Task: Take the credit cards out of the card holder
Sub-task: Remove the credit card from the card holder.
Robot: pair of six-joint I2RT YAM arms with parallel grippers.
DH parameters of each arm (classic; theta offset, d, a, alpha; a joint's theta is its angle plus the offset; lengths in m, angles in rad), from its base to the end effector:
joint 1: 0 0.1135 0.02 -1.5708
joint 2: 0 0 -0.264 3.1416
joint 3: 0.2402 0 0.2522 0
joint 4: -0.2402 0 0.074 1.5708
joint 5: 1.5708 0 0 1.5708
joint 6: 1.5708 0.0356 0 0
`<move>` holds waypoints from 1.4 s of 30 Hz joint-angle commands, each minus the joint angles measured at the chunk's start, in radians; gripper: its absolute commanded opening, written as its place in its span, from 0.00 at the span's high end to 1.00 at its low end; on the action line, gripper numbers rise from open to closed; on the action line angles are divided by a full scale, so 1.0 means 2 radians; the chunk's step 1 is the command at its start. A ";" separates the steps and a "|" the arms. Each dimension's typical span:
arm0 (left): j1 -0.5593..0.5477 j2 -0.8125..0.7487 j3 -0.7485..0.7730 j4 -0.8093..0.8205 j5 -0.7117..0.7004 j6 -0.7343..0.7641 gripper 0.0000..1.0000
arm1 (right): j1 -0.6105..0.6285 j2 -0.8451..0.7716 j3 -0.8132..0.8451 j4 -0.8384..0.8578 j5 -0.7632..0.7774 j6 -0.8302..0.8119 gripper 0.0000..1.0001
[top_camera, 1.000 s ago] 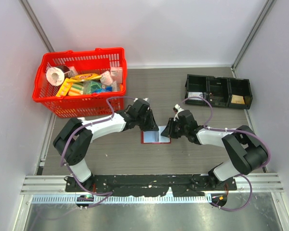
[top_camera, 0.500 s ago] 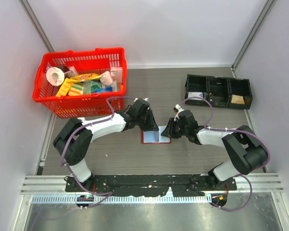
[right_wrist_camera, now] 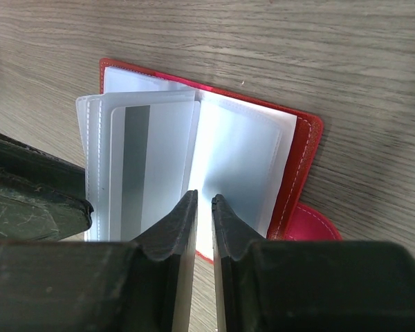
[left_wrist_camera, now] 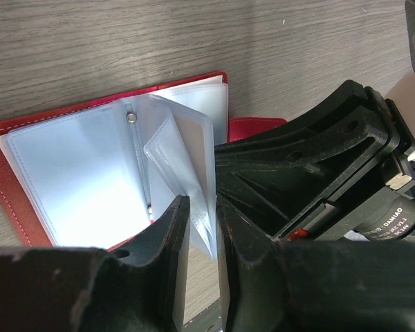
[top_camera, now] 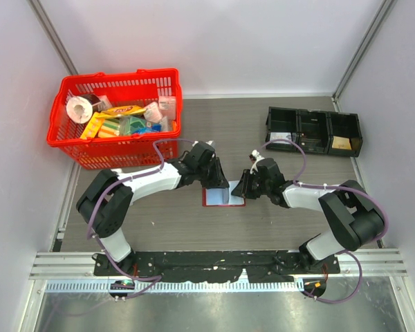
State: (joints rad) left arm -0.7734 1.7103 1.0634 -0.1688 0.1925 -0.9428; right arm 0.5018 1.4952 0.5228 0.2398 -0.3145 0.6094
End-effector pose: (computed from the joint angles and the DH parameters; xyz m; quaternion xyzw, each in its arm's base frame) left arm 0.2550 -0.2585 0.1958 -0.0430 0.9249 -0.3360 0.1723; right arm 0.2295 0.1385 0.1360 -0.0151 0.9043 0.3335 0.2660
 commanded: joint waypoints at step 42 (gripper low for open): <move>-0.003 0.010 0.020 -0.106 -0.087 0.044 0.92 | -0.005 -0.005 0.004 0.009 -0.007 -0.005 0.81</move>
State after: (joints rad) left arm -0.7788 1.7443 1.1103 -0.3416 0.0780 -0.8913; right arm 0.4953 1.4952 0.5213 0.2390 -0.3248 0.6106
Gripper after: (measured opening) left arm 0.079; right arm 0.193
